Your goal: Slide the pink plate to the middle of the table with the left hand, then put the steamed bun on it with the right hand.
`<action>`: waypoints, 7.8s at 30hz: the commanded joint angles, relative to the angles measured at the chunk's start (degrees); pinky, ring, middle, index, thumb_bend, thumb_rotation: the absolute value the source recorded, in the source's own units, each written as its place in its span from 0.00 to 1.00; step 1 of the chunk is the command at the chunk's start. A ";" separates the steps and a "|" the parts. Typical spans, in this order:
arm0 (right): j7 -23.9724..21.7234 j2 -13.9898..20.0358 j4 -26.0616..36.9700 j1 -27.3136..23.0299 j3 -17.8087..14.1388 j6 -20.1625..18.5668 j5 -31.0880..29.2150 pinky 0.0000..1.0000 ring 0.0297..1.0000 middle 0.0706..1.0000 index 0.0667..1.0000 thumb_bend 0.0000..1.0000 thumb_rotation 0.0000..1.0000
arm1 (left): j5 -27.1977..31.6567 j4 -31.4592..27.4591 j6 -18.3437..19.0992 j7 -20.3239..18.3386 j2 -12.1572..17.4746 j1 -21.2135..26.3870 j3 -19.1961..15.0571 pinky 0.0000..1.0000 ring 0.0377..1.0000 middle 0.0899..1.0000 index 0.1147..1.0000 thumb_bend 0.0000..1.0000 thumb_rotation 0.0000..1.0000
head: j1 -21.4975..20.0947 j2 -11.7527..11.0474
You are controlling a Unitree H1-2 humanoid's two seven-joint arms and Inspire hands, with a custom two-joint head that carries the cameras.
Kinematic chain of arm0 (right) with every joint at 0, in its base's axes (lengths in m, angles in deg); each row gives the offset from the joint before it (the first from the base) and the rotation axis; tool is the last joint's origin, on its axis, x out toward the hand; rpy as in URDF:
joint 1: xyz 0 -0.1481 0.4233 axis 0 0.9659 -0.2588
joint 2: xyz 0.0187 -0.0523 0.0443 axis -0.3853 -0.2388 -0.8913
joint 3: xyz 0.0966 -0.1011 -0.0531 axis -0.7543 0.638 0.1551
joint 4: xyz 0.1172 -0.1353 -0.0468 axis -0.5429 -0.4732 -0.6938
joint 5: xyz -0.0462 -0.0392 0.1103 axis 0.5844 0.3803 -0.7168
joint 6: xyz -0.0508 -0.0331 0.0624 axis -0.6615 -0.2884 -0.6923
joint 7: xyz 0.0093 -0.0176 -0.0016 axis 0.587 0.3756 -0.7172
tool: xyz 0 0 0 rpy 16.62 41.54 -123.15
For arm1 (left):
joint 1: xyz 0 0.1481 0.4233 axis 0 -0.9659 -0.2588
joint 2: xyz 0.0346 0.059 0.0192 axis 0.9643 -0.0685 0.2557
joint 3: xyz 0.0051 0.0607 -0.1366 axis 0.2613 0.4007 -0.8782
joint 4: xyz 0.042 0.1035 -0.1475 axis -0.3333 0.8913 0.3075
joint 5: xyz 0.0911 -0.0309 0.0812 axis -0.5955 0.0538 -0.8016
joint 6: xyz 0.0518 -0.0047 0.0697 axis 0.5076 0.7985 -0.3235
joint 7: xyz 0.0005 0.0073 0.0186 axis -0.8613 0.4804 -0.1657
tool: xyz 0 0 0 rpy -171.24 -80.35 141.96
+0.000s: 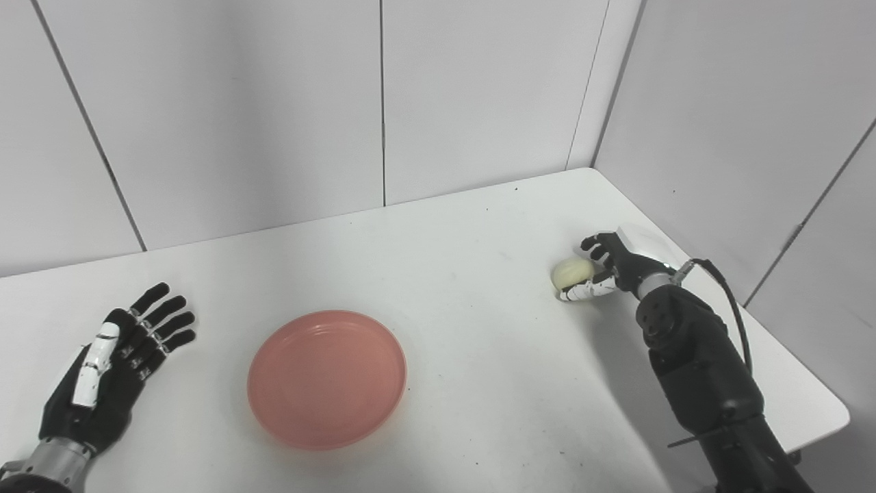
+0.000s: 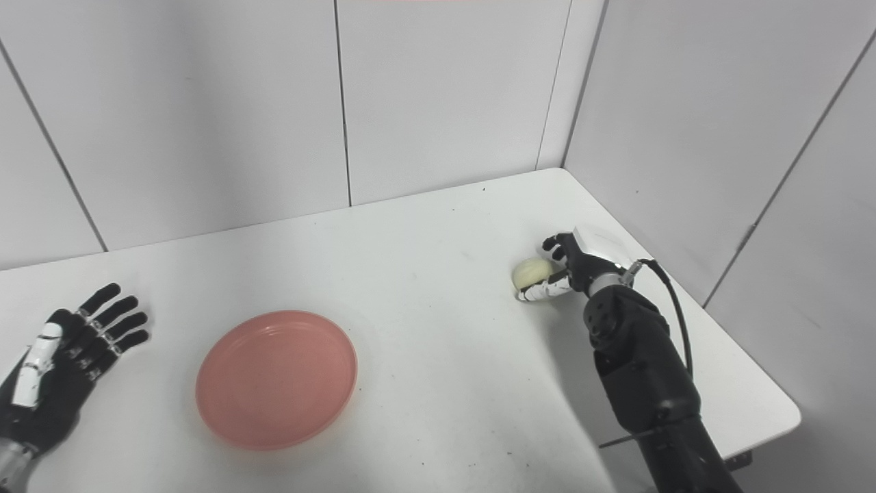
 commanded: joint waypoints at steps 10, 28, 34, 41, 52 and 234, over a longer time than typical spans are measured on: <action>1.96 0.32 0.76 -1.34 -1.82 0.00 1.09 0.33 0.38 0.39 0.51 0.52 0.00 | -0.80 2.69 6.25 1.02 0.70 -4.91 0.82 0.82 0.83 0.84 0.83 0.49 0.88 | -0.11 0.29; 5.46 2.14 4.28 -1.34 0.41 1.10 -3.28 0.32 0.37 0.39 0.51 0.52 0.00 | -1.30 1.49 6.34 2.53 -1.04 -5.37 2.11 0.81 0.83 0.85 0.84 0.49 0.87 | 4.51 -0.65; 3.51 2.29 11.50 -3.10 2.67 0.07 -1.33 0.53 0.43 0.41 0.50 0.52 0.00 | -2.04 0.05 6.43 4.63 -2.41 -5.76 3.58 0.83 0.84 0.85 0.84 0.49 0.88 | 7.32 -1.28; -5.02 -3.22 20.98 -7.96 3.46 0.00 4.50 0.32 0.38 0.38 0.51 0.52 0.00 | -3.55 -2.95 7.40 7.72 -4.68 -6.51 5.67 0.84 0.85 0.87 0.85 0.48 0.94 | 13.22 -1.46; -9.40 -4.58 25.40 -13.11 11.29 0.67 3.87 0.30 0.36 0.39 0.51 0.52 0.00 | -6.36 -8.23 10.91 13.67 -9.26 -7.14 8.71 0.88 0.88 0.89 0.88 0.43 1.00 | 23.94 -0.65; 16.21 -27.94 -9.05 5.06 7.18 30.98 -46.00 0.93 0.95 0.97 0.98 0.28 1.00 | -16.11 -17.51 9.04 21.59 -11.05 -12.73 7.74 1.00 0.99 1.00 1.00 0.35 1.00 | 30.66 -1.44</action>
